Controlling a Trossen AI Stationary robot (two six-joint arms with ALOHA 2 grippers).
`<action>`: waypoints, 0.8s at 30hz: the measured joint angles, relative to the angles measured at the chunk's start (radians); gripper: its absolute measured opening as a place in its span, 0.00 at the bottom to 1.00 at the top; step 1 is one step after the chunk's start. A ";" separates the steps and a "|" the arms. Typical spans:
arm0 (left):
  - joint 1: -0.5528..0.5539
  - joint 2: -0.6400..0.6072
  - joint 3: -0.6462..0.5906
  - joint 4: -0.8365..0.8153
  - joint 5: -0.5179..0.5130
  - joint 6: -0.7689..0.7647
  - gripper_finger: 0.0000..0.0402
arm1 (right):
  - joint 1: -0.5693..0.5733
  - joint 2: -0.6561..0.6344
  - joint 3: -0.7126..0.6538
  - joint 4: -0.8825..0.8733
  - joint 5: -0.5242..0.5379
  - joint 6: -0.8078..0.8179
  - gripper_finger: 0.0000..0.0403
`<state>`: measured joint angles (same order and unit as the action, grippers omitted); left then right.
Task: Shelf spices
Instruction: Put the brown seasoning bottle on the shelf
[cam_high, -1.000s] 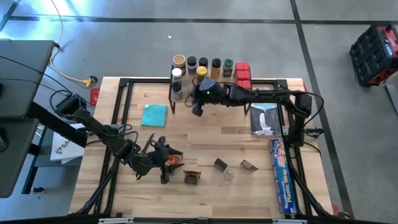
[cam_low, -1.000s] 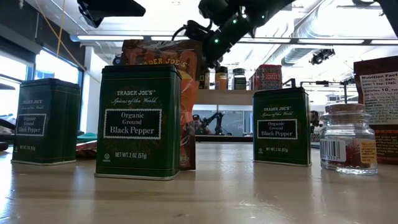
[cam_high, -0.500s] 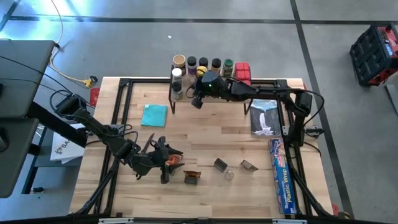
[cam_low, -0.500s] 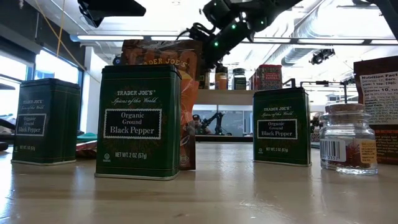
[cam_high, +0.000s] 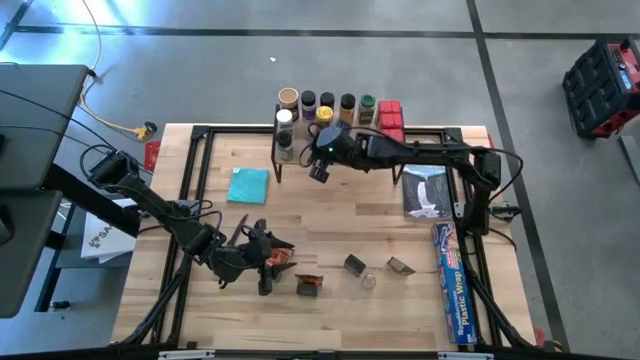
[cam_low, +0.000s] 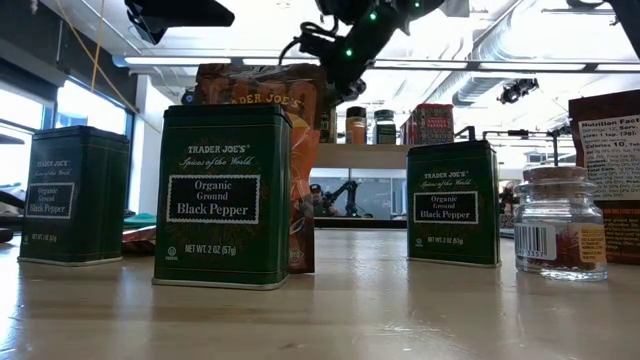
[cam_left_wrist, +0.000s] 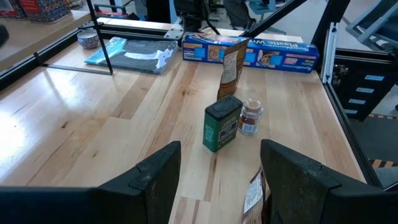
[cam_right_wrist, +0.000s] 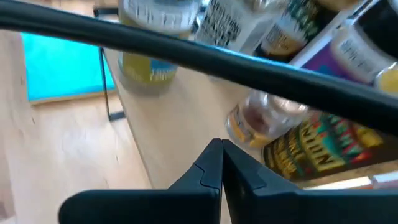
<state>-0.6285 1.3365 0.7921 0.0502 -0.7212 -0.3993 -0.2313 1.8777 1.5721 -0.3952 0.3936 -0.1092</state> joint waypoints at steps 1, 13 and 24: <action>0.000 0.000 0.000 0.000 0.000 0.000 0.54 | -0.003 0.002 -0.008 0.002 -0.001 0.005 0.00; 0.000 0.000 0.000 0.007 0.001 0.000 0.54 | -0.024 0.074 -0.067 0.189 0.044 0.022 0.00; 0.000 0.000 0.000 0.007 0.001 0.000 0.54 | -0.048 0.094 -0.067 0.271 0.042 -0.001 0.00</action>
<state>-0.6288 1.3365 0.7921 0.0570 -0.7204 -0.3992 -0.2795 1.9720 1.5051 -0.1244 0.4351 -0.1107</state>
